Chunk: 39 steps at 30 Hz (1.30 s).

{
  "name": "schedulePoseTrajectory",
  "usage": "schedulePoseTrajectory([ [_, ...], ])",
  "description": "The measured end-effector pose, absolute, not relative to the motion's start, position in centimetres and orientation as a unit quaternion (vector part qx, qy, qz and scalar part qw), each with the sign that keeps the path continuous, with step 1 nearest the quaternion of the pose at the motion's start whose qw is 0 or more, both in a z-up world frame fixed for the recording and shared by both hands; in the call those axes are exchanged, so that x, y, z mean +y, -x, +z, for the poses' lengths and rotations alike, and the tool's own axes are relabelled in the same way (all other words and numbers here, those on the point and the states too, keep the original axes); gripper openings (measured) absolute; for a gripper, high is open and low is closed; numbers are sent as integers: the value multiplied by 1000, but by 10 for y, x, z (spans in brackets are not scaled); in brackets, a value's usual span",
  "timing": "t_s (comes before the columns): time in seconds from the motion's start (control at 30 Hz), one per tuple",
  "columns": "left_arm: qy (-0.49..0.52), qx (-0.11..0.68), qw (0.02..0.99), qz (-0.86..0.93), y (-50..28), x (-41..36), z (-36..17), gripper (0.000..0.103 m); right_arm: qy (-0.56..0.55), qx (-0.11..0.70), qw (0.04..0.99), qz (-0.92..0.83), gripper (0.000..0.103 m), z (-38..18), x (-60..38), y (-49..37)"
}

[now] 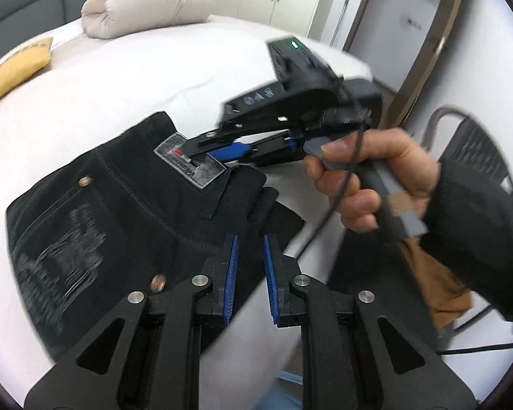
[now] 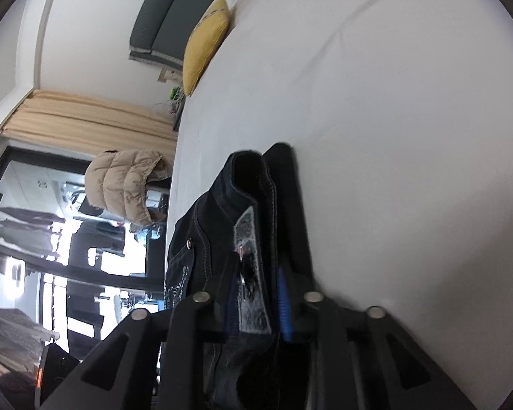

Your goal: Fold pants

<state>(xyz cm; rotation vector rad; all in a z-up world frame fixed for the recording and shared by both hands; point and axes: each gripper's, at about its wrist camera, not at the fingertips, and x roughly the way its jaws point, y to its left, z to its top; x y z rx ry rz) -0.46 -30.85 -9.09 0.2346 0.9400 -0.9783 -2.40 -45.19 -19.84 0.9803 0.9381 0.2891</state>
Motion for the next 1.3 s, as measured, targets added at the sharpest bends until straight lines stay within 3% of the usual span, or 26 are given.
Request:
schedulePoseTrajectory([
  [0.1, -54, 444, 773, -450, -5, -271, -76, 15, -434, 431, 784, 102, 28, -180, -459, 37],
  [0.2, -14, 451, 784, -427, -31, -239, -78, 15, -420, 423, 793, 123, 8, -155, -450, 45],
  [0.37, 121, 499, 747, -422, -117, -200, -105, 15, -375, 443, 789, 202, 8, -131, -400, 27],
  [0.47, 210, 525, 703, -431, -163, -186, -130, 15, -383, 476, 764, 208, 8, -153, -389, 6],
  [0.57, 290, 541, 662, -430, -194, -169, -162, 14, -412, 521, 728, 170, 0, -201, -399, -3],
  [0.67, 331, 542, 640, -432, -201, -157, -183, 14, -479, 487, 709, 175, 0, -219, -416, 8],
  [0.8, 383, 528, 619, -438, -199, -145, -201, 14, -477, 476, 717, 178, 0, -222, -417, 18],
  [1.03, 394, 510, 623, -443, -167, -129, -205, 14, -464, 483, 723, 169, 0, -217, -417, 9],
  [1.3, 322, 522, 641, -461, -101, -125, -196, 14, -455, 480, 732, 163, 0, -217, -415, 12],
])
